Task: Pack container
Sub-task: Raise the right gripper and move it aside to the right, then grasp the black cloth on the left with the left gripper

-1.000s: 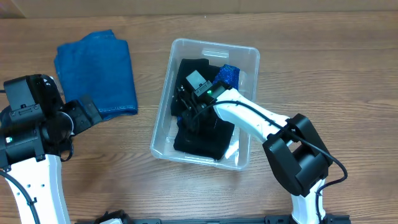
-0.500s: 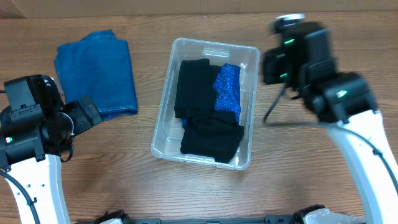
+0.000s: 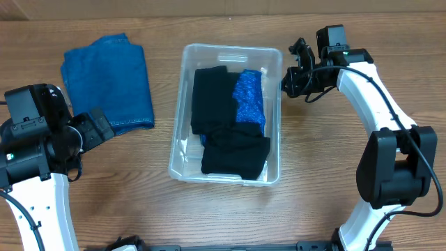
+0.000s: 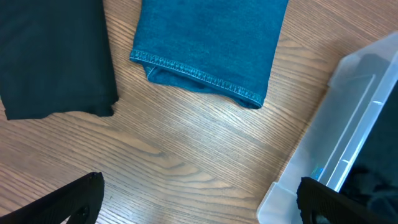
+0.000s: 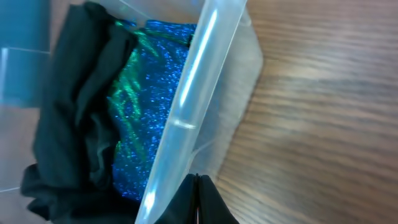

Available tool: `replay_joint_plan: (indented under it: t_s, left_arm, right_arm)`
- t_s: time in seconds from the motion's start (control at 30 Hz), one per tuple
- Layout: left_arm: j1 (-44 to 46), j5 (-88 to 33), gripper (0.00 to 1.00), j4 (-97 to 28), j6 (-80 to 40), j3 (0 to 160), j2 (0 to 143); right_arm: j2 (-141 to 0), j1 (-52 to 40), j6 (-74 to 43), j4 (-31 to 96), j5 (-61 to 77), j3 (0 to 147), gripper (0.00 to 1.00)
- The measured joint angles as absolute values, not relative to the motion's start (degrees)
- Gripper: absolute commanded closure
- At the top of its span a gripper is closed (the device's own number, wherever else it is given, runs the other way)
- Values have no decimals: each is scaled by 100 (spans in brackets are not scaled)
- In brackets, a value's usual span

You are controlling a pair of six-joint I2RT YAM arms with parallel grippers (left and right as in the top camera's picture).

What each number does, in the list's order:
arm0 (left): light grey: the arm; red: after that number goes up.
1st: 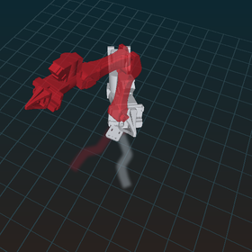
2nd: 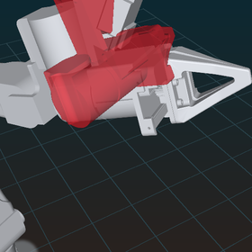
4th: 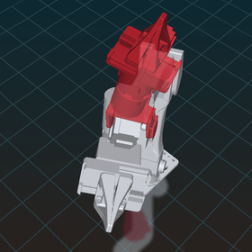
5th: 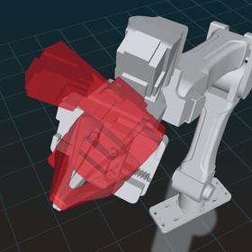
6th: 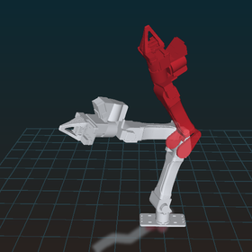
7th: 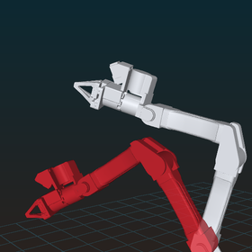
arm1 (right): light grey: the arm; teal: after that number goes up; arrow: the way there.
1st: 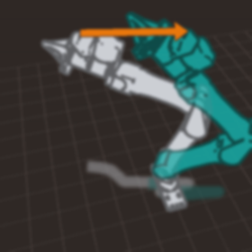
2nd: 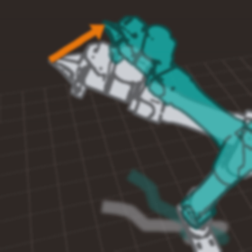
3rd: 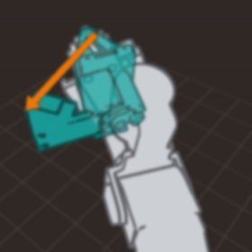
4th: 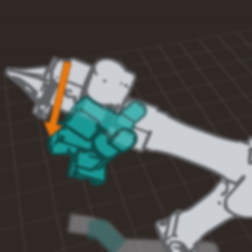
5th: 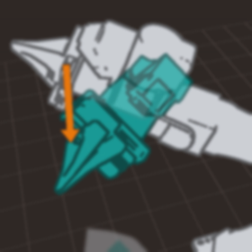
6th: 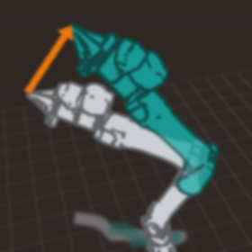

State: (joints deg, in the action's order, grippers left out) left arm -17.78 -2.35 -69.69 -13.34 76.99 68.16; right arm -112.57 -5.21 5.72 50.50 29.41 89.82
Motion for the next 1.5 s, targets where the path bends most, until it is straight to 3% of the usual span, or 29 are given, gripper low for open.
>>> replay_joint_plan:
  t_s: [0.07, 0.1, 0.2, 0.23, 0.27, 0.4, 0.53, 0.67, 1.0, 1.27, 1.3, 1.4, 1.43, 1.5]
  left_arm:
    - [-1778, -235, 0, -6971, -1334, 7697, 6816]
    - [-1778, -235, 0, -6973, -1334, 7697, 6816]
    - [-1778, -196, 0, -7081, -1334, 7697, 6816]
    - [-1778, -130, 0, -7113, -1334, 7701, 6816]
    - [-1778, 25, 0, -7242, -1334, 7730, 6816]
    - [-2596, 292, 0, -7408, -1549, 8350, 6816]
    - [-4399, -185, 0, -6718, -1833, 8652, 6941]
    - [-5308, -471, 0, -6055, -1909, 8683, 8283]
    - [-6016, -2008, 0, -4917, -349, 8683, 11522]
    - [-6012, -2130, 2, -4362, 14, 8700, 12210]
    - [-6012, -2145, 11, -4364, 21, 8711, 12219]
    - [-6029, -2598, 84, -4386, 43, 8777, 12320]
    - [-6047, -3055, 96, -4392, 56, 8781, 12444]
    - [-6077, -3573, 96, -4543, 21, 8781, 12481]
  right_arm:
    - [-11257, -519, 624, 5028, 3089, 8982, 92]
    - [-11257, -517, 622, 5043, 3107, 8989, 75]
    - [-11257, -469, 196, 5391, 2469, 9054, 58]
    - [-11255, -384, -93, 5719, 2008, 9098, 9]
    - [-11249, -263, -270, 5953, 1660, 9107, 0]
    - [-11201, 410, -613, 6810, 963, 9122, 0]
    - [-11153, 467, -690, 7094, 921, 9129, 0]
    - [-11150, 467, -727, 7105, 921, 9129, 0]
    - [-11150, 467, -725, 7135, 915, 9129, 0]
    - [-11150, 467, -725, 7194, 917, 9129, 0]
    - [-11150, 467, -727, 7203, 917, 9129, 0]
    - [-11150, 469, -727, 7205, 917, 9129, 0]
    - [-11150, 467, -727, 7210, 917, 9129, 0]
    - [-11150, 467, -727, 7262, 915, 9129, 0]
